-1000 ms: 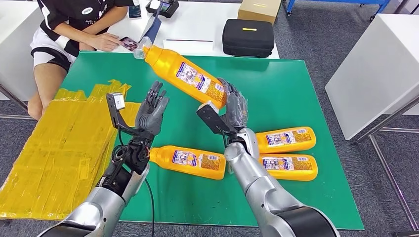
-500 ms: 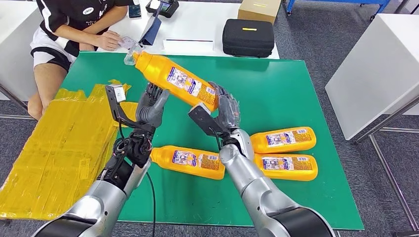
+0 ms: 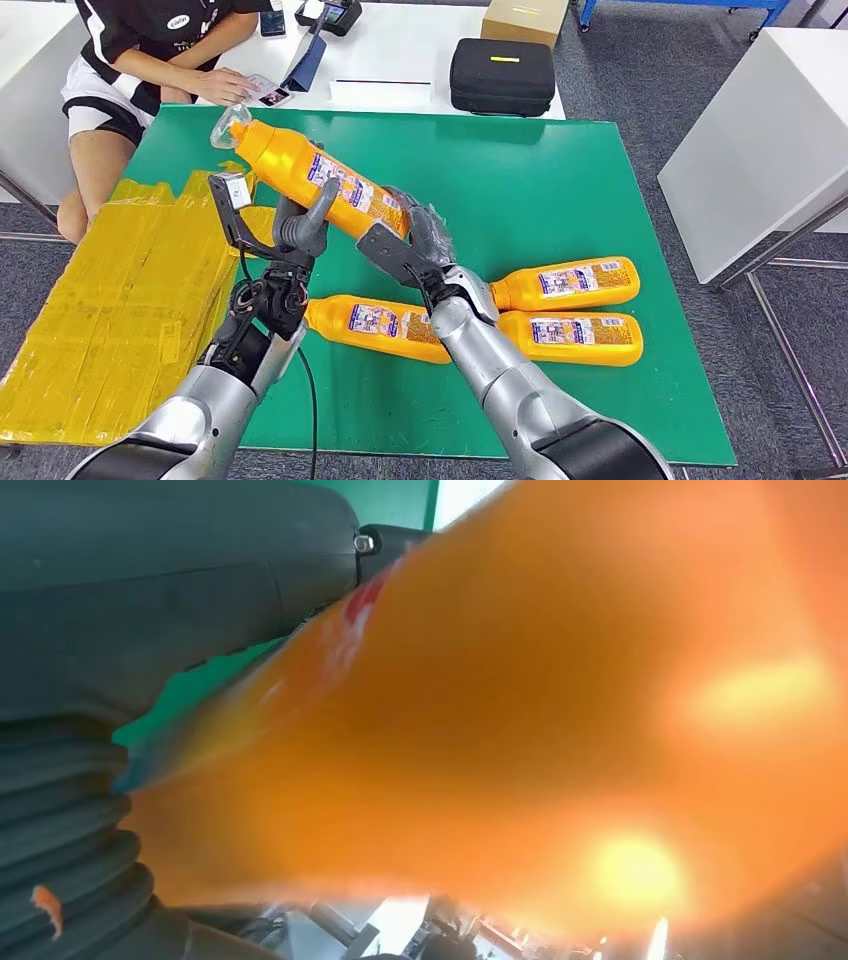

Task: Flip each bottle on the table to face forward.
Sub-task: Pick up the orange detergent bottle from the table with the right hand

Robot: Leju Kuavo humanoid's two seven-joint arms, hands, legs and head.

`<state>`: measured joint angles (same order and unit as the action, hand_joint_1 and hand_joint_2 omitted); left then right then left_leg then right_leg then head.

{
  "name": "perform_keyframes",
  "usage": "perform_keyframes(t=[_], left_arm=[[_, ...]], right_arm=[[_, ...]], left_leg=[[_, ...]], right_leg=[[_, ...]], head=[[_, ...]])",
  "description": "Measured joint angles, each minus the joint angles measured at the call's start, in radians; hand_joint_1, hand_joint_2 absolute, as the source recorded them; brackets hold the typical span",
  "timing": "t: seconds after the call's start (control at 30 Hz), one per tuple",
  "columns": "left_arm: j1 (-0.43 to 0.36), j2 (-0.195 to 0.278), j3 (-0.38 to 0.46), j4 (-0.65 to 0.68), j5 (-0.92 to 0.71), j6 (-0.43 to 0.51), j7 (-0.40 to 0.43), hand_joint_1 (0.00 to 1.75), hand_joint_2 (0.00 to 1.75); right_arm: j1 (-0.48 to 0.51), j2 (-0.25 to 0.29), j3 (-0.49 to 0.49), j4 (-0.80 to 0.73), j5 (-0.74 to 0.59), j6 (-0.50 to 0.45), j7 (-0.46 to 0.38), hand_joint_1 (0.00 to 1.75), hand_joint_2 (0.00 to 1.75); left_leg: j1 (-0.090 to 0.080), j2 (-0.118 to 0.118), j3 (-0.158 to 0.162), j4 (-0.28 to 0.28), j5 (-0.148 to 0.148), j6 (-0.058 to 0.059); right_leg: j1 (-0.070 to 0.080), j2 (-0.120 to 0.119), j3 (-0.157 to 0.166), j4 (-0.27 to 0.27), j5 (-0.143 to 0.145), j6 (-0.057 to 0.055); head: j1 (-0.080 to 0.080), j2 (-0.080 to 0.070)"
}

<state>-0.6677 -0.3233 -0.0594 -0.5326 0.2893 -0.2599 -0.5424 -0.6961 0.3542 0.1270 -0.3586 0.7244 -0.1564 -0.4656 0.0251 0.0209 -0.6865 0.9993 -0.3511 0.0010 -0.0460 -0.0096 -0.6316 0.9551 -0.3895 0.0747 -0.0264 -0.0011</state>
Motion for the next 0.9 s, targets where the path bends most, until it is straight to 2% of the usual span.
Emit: perform_keyframes(t=[0.07, 0.1, 0.2, 0.23, 0.37, 0.73, 0.77, 0.87, 0.9], left_arm=[[0.002, 0.000, 0.002, 0.000, 0.004, 0.001, -0.008, 0.00, 1.75], [0.003, 0.001, 0.002, 0.000, 0.005, 0.005, -0.015, 0.15, 1.75], [0.004, 0.003, 0.004, 0.000, 0.000, 0.032, -0.046, 1.40, 1.75], [0.005, 0.005, 0.005, -0.001, -0.002, 0.041, -0.057, 1.68, 1.75], [0.013, 0.015, 0.010, -0.008, -0.004, 0.059, -0.081, 1.75, 1.75], [0.026, 0.031, 0.021, -0.028, -0.016, 0.130, -0.124, 1.75, 1.75], [0.027, 0.031, 0.021, -0.031, -0.019, 0.134, -0.125, 1.75, 1.75], [0.029, 0.032, 0.019, -0.040, -0.042, 0.162, -0.135, 1.75, 1.75], [0.030, 0.032, 0.017, -0.044, -0.061, 0.189, -0.141, 1.75, 1.75]], right_arm=[[0.003, -0.001, 0.043, -0.006, -0.048, 0.042, -0.030, 1.75, 1.75], [0.003, -0.003, 0.062, -0.008, -0.068, 0.056, -0.041, 1.75, 1.75], [0.005, -0.012, 0.112, -0.010, -0.115, 0.099, -0.073, 1.75, 1.75], [0.006, -0.015, 0.126, -0.011, -0.126, 0.114, -0.083, 1.75, 1.75], [0.011, -0.026, 0.166, -0.016, -0.136, 0.141, -0.101, 1.75, 1.75], [0.027, -0.035, 0.218, -0.033, -0.132, 0.128, -0.098, 1.75, 1.75], [0.029, -0.035, 0.220, -0.036, -0.132, 0.123, -0.097, 1.61, 1.75], [0.037, -0.036, 0.224, -0.045, -0.130, 0.104, -0.096, 0.31, 1.75], [0.040, -0.037, 0.224, -0.048, -0.129, 0.098, -0.096, 0.00, 1.75]], left_leg=[[0.000, 0.000, 0.000, 0.000, 0.000, 0.000], [0.000, -0.001, 0.000, 0.000, 0.000, 0.000], [0.000, -0.002, -0.001, 0.000, 0.000, 0.000], [0.000, -0.001, -0.001, 0.000, 0.000, 0.000], [0.000, -0.002, -0.001, 0.000, 0.000, 0.000], [0.000, -0.002, -0.001, 0.000, 0.000, 0.000], [0.000, -0.002, -0.001, 0.000, 0.000, 0.000], [0.000, -0.002, -0.001, 0.000, 0.000, 0.000], [0.000, -0.002, -0.001, 0.000, 0.000, 0.000]], right_leg=[[0.000, 0.000, 0.000, 0.000, 0.000, 0.000], [0.000, -0.001, 0.000, 0.000, 0.000, 0.000], [0.000, -0.002, 0.000, 0.000, 0.000, 0.000], [0.000, -0.002, 0.000, 0.000, 0.000, 0.000], [0.000, -0.002, 0.000, 0.000, 0.000, 0.000], [0.000, -0.002, 0.000, 0.000, 0.000, 0.000], [0.000, -0.002, 0.000, 0.000, 0.000, 0.000], [0.000, -0.002, 0.000, 0.000, 0.000, 0.000], [0.000, -0.002, 0.000, 0.000, 0.000, 0.000]], head=[[0.000, 0.000], [0.000, 0.000], [0.000, 0.000], [0.000, 0.000], [0.000, 0.000], [0.000, 0.000], [0.000, 0.000], [0.000, 0.000], [0.000, 0.000]])
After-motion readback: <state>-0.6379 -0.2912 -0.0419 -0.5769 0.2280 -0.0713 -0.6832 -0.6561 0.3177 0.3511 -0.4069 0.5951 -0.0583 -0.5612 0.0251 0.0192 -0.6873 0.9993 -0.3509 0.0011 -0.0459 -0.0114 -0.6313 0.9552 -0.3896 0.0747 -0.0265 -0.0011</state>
